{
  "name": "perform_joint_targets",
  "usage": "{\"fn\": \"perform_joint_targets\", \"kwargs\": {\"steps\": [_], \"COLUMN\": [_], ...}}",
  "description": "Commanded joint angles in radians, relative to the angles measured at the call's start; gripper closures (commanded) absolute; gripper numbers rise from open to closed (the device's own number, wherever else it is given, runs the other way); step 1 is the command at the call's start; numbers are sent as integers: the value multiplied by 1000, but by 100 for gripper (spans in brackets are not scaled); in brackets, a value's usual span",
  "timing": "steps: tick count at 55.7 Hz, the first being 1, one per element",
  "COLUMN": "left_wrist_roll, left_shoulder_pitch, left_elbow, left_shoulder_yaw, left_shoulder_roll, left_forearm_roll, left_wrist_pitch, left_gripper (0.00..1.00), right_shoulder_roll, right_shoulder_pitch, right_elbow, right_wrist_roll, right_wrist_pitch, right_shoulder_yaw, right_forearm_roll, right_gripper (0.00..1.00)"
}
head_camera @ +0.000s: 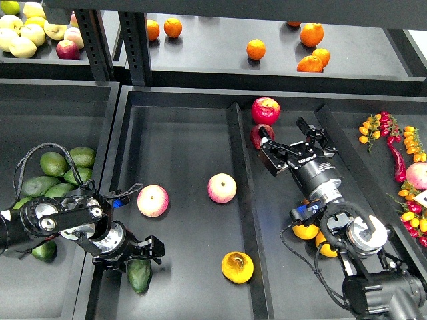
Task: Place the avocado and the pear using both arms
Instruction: 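Lower the left gripper and close it around the avocado, then lift the avocado with the left gripper and carry it to the avocado bin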
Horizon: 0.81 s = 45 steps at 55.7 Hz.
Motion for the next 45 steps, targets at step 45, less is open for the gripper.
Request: {"fn": "perform_joint_targets", "kwargs": {"steps": [45], "left_wrist_roll": [0], "left_shoulder_pitch": [32], "left_elbow": [33], "left_shoulder_yaw": [-11], "left_shoulder_roll": [-16], "left_forearm_roll": [-2], "left_wrist_pitch": [0], "left_gripper": [37], "right_shoulder_roll": [0], "right_shoulder_pitch": [-8], "right_elbow": [2], "right_wrist_roll": [0], "right_wrist_pitch": [3], "right_shoulder_yaw": [0], "right_forearm_roll": [0], "right_gripper": [0]}}
